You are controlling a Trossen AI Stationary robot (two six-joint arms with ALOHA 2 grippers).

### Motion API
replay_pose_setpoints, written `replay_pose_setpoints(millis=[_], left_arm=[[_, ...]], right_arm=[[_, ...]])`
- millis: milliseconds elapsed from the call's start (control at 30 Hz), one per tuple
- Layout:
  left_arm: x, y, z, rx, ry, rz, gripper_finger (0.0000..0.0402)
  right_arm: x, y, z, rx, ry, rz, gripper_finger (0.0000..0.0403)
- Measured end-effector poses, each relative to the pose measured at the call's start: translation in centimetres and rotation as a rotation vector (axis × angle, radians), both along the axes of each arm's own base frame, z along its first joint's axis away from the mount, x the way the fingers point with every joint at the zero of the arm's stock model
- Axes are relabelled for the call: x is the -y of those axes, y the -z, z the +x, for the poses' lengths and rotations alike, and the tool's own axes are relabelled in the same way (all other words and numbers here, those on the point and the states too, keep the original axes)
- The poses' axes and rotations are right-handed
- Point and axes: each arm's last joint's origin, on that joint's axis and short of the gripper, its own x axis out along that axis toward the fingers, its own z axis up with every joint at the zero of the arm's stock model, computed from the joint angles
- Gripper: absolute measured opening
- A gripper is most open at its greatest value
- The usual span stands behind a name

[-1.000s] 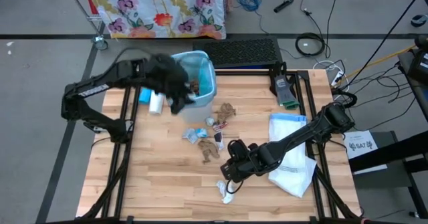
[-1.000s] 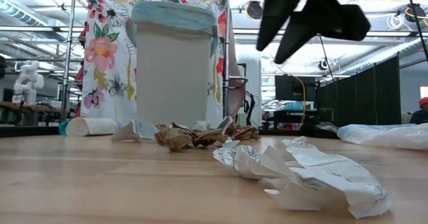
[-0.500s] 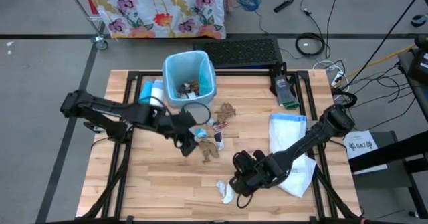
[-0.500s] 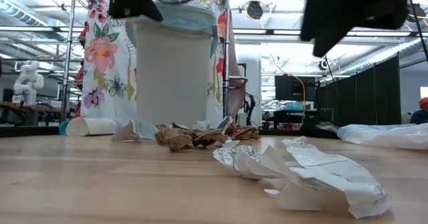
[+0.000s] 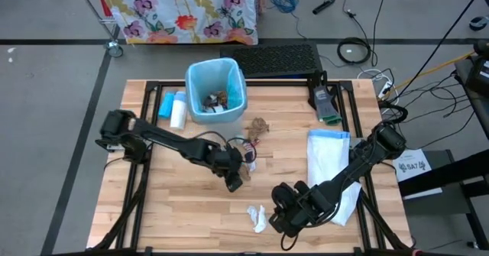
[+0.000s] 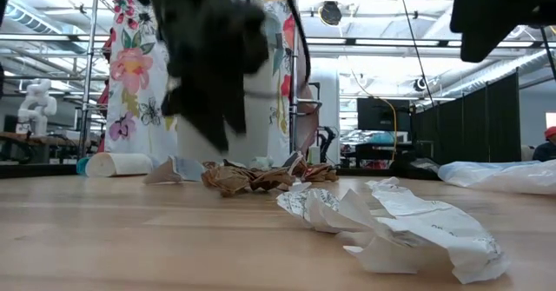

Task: Place trash/remove bag and relplace
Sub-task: Put the brown napkin into the white trash bin

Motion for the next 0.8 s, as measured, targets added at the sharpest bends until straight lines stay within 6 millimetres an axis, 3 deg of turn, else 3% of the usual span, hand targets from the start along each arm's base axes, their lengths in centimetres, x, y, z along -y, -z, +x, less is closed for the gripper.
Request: replay_pose_setpoints(millis=[300, 367, 467, 567, 667, 800], left_arm=[[-2.1, 4.8, 1.6, -0.112, -0.047, 0.047, 0.0204], [-2.2, 5.5, 1.7, -0.134, -0.037, 0.03, 0.0178], [-2.3, 5.5, 1.5, -0.141, 0.007, 0.039, 0.0101], [-2.3, 4.3, 1.4, -0.1, 0.052, 0.045, 0.002], [-2.0, 2.4, 0.9, -0.047, 0.082, 0.001, 0.0009], [-1.0, -2.5, -0.6, 0.087, 0.127, -0.025, 0.0005]], right_arm=[[-0.2, 0.0, 0.0, 0.013, 0.069, 0.046, 0.0141], [-0.1, 0.0, 0.1, 0.016, 0.084, 0.054, 0.0141], [0.0, -0.1, 0.3, 0.027, 0.101, 0.068, 0.0141], [0.2, -0.1, 0.6, 0.037, 0.115, 0.076, 0.0141], [0.6, -0.1, 0.8, 0.037, 0.133, 0.076, 0.0141], [1.3, -0.1, 1.3, 0.038, 0.143, 0.064, 0.0141]])
